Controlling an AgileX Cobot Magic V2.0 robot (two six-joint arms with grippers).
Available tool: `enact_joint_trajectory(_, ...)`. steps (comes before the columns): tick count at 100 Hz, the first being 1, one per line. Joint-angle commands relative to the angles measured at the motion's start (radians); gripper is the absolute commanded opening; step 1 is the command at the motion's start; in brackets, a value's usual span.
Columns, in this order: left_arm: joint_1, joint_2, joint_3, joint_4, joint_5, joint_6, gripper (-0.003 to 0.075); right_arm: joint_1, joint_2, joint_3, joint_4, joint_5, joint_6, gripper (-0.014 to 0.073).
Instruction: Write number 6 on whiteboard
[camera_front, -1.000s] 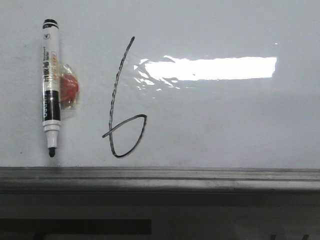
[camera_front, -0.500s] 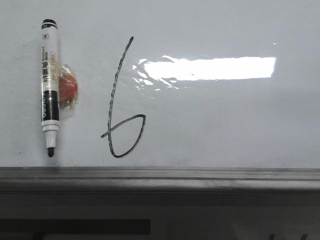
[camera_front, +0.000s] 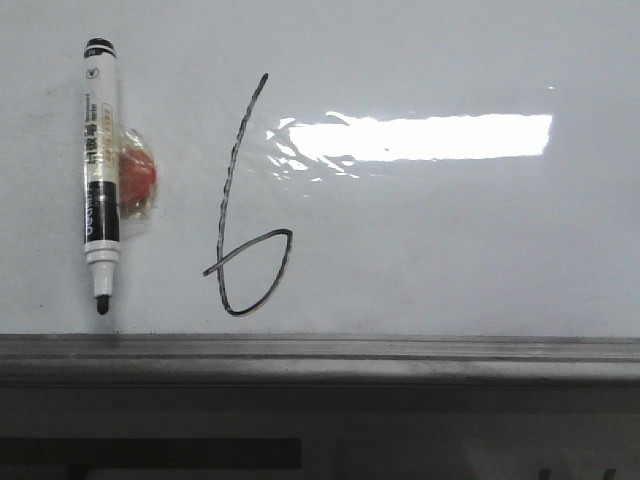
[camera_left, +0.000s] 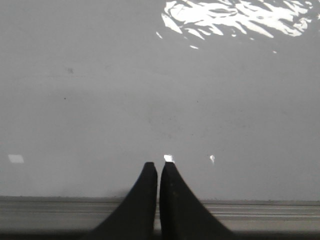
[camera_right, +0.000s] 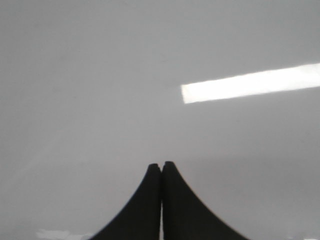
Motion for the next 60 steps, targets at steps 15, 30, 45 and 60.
enact_joint_trajectory(15, 0.004, -0.03, 0.045, 0.003, -0.047, -0.011, -0.0019, -0.181, 0.007, 0.046, -0.092, -0.054, 0.06, -0.0064)
enact_joint_trajectory(30, 0.004, -0.03, 0.045, 0.003, -0.047, -0.011, -0.0019, -0.264, -0.008, 0.12, -0.364, -0.056, 0.336, -0.0064)
enact_joint_trajectory(45, 0.004, -0.03, 0.045, 0.003, -0.047, -0.011, -0.0019, -0.282, -0.036, 0.176, -0.419, -0.044, 0.368, -0.0064)
enact_joint_trajectory(60, 0.004, -0.03, 0.045, 0.003, -0.047, -0.011, -0.0019, -0.282, -0.126, 0.175, -0.425, 0.104, 0.354, -0.0064)
